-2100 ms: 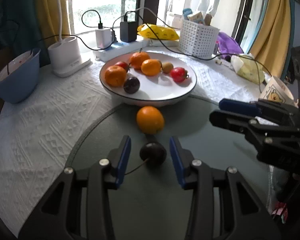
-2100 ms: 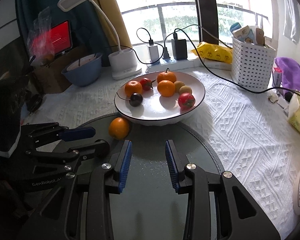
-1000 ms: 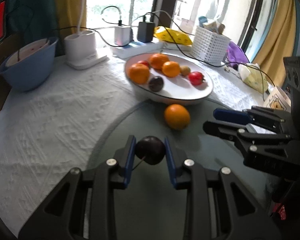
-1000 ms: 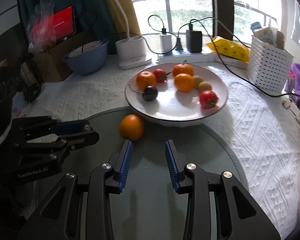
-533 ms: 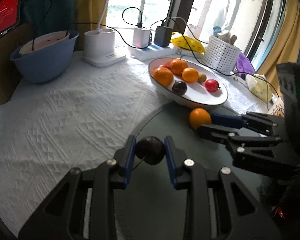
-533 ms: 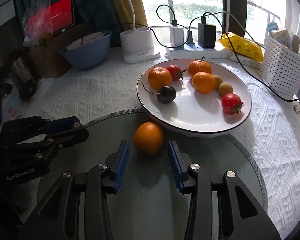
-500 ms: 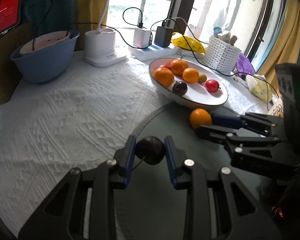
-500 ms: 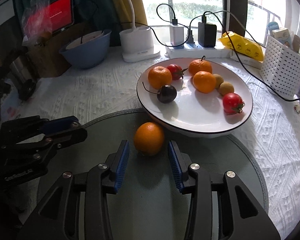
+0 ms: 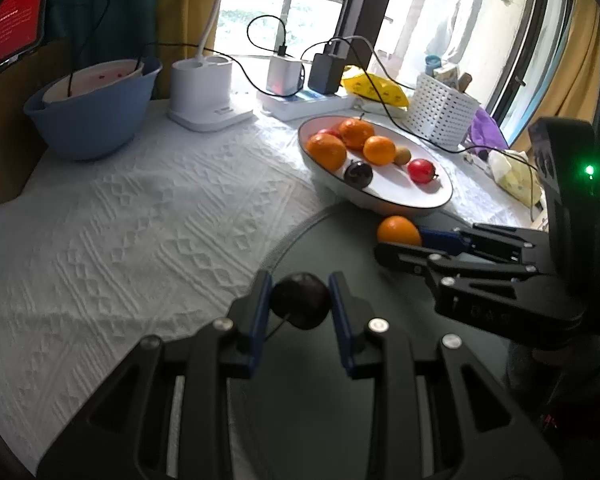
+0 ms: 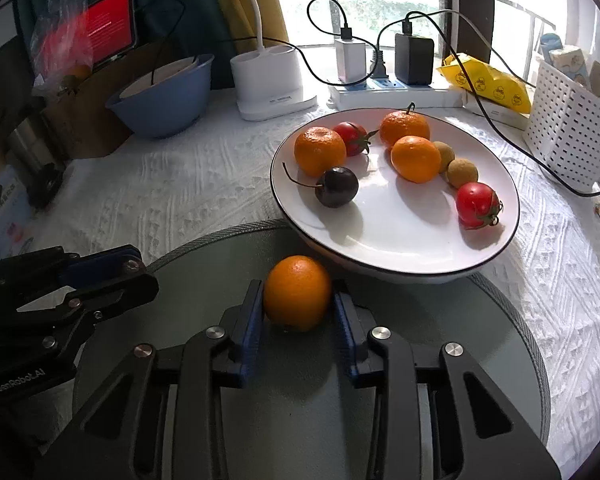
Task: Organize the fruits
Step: 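Carry the plum with the left tool while the right tool carries the mandarin to the plate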
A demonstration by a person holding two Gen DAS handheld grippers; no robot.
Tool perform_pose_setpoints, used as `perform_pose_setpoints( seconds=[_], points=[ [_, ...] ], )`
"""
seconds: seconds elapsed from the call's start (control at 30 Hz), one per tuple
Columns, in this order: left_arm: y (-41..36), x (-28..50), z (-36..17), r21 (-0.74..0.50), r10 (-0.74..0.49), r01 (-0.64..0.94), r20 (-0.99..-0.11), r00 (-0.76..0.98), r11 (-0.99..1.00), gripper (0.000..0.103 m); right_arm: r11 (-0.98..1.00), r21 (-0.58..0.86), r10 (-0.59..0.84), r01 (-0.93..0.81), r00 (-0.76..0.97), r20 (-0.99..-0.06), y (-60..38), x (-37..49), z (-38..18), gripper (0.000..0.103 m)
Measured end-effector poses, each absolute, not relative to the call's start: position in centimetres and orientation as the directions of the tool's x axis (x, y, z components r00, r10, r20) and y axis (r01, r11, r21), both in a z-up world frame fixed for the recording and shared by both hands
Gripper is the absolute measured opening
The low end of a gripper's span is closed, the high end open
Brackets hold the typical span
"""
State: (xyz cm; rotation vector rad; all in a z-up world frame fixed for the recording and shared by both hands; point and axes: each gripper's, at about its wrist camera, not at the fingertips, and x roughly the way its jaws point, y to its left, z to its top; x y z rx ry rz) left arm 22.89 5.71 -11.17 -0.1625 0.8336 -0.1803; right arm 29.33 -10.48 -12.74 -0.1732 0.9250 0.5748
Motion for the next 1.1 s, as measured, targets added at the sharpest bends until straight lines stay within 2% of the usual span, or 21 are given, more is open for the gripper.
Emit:
perform_pose_setpoints(
  seconds=[1.1],
  points=[
    [-2.0, 19.6, -8.7, -0.169, -0.264, 0.205, -0.703, 0.661, 0.964, 0.030, 0.854, 0.149, 0.429, -0.499, 0.513, -0.743, -17.1, 24.4, -10.6, 0.035]
  ],
)
